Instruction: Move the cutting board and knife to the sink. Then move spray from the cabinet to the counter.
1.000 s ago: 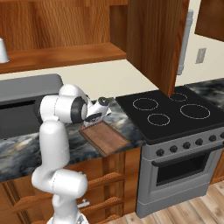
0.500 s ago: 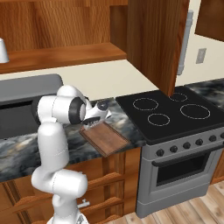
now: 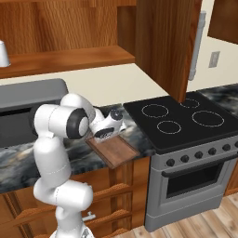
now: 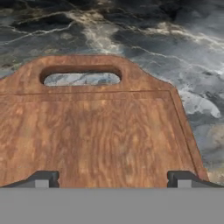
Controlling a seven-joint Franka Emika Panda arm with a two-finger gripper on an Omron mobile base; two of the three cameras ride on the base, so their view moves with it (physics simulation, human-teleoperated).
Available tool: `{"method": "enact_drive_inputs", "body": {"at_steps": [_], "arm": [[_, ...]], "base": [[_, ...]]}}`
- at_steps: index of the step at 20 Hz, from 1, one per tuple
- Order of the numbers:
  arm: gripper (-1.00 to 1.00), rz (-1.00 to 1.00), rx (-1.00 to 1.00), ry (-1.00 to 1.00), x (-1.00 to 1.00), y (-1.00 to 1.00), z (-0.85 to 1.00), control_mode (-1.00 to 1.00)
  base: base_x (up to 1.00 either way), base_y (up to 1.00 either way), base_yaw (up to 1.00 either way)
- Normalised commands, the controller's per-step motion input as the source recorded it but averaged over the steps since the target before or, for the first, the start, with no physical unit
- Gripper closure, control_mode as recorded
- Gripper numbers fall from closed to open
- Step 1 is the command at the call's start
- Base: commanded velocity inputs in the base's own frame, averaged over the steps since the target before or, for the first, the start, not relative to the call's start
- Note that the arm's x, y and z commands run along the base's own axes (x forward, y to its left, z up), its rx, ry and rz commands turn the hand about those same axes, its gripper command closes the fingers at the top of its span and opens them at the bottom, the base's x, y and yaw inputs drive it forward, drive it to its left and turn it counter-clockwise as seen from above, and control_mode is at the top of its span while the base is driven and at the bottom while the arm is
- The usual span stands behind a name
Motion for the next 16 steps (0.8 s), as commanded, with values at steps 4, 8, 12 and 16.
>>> {"method": "enact_drive_inputs", "body": {"at_steps": [4, 8, 12, 16], "arm": [[-1.00, -0.10, 0.00, 0.26, -1.00, -0.98, -0.65, -1.00], [-1.00, -0.09, 0.00, 0.23, -0.81, -0.67, -0.61, -1.00], [-1.00, -0.10, 0.00, 0.19, -0.42, -0.36, -0.35, -1.00], [-1.00, 0.00, 0.00, 0.00, 0.00, 0.12, 0.00, -1.00]], "base": [[0.00, 0.00, 0.00], [0.00, 0.00, 0.00], [0.00, 0.00, 0.00], [0.00, 0.00, 0.00]]}}
